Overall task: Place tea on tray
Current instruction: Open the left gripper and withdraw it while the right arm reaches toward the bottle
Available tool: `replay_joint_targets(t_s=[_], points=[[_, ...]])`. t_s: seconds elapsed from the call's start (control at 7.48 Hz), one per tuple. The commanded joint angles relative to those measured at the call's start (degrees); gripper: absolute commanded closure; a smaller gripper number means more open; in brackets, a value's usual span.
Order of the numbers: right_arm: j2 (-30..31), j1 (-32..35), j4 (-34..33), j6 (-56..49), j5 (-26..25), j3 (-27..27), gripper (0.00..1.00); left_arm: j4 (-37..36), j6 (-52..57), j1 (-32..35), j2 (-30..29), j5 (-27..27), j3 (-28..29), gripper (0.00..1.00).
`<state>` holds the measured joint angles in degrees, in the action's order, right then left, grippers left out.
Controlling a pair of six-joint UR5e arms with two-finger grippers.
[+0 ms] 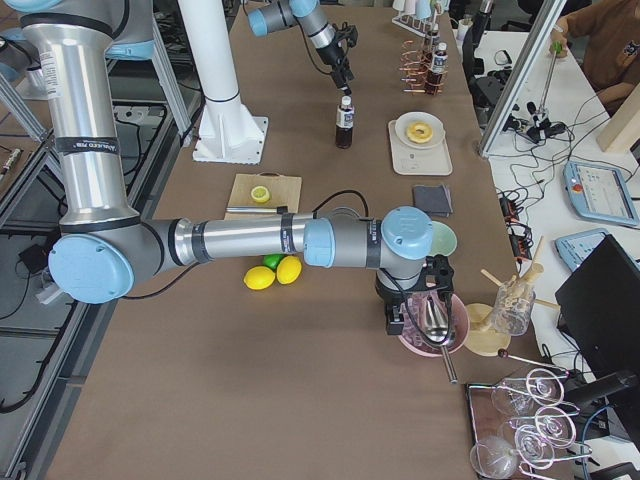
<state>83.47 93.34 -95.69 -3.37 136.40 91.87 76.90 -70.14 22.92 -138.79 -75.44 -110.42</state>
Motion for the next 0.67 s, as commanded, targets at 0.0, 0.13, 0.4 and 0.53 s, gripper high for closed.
replay_joint_targets(t_s=[0.0,0.13,0.4,0.53], points=[[-0.6,0.0,-0.5,1.3,2.3,1.9,0.00,0.2,6.3,7.7,5.9,-1.2,-3.6,0.02],[-1.1,0.0,0.0,6.8,3.2,4.2,0.00,0.9,6.9,12.7,9.0,-5.2,-4.5,0.02],[-1.7,-1.7,-0.1,13.3,3.5,9.0,0.00,7.3,13.2,21.8,19.0,-10.6,-9.4,0.02],[-1.8,-4.0,0.0,17.2,3.3,11.6,0.00,13.5,16.1,25.5,24.8,-11.6,-9.2,0.02]])
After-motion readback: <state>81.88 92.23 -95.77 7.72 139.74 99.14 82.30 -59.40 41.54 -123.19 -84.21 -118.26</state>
